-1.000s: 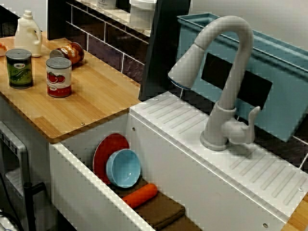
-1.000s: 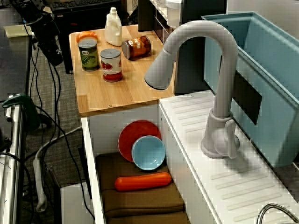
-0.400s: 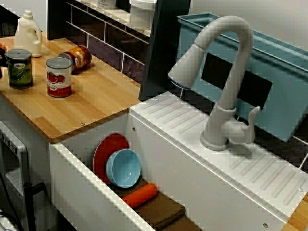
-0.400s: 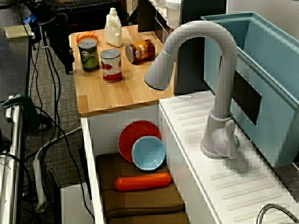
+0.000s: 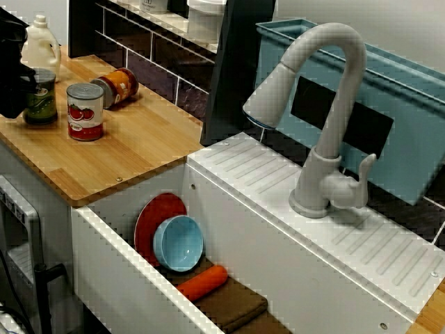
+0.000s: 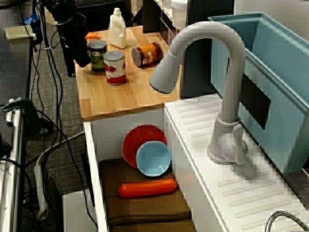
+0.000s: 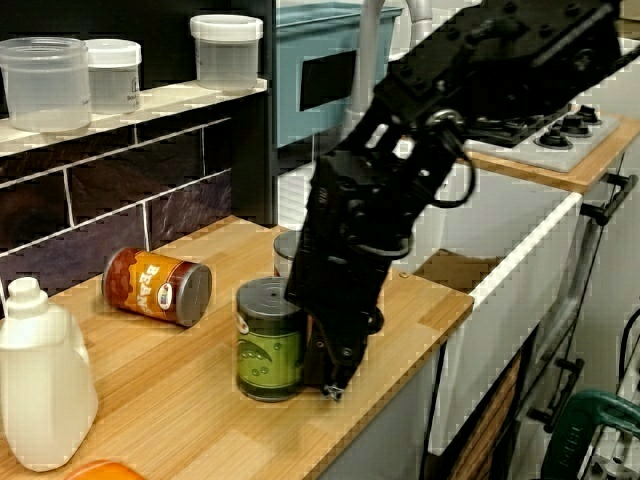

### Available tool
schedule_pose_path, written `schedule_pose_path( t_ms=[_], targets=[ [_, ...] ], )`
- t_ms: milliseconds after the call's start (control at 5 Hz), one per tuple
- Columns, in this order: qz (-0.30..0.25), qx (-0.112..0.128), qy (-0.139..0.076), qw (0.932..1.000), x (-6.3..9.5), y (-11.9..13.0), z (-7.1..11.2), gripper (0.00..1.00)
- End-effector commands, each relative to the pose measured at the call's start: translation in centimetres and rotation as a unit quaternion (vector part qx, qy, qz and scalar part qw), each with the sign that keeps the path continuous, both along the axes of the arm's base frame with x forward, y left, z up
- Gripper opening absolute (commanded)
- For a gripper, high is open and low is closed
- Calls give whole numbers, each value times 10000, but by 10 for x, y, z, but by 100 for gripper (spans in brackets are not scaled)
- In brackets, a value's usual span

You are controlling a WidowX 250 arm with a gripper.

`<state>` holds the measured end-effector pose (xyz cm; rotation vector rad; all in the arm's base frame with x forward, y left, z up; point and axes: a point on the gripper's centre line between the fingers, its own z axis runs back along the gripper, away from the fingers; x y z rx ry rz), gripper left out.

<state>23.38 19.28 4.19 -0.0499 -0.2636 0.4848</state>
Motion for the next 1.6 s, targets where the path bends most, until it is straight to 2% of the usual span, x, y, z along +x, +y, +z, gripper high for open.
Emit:
schedule_pose_path(
  t_ms=[0,600,1200,1400],
  targets=[
    [121,150,-105,9998,28,7,7,0],
    [75,216,-101,9997,55,-5,9,0],
    [-74,423,-136,9990,63,2,16,0],
    [-122,549,-235,9981,63,6,16,0]
  ],
)
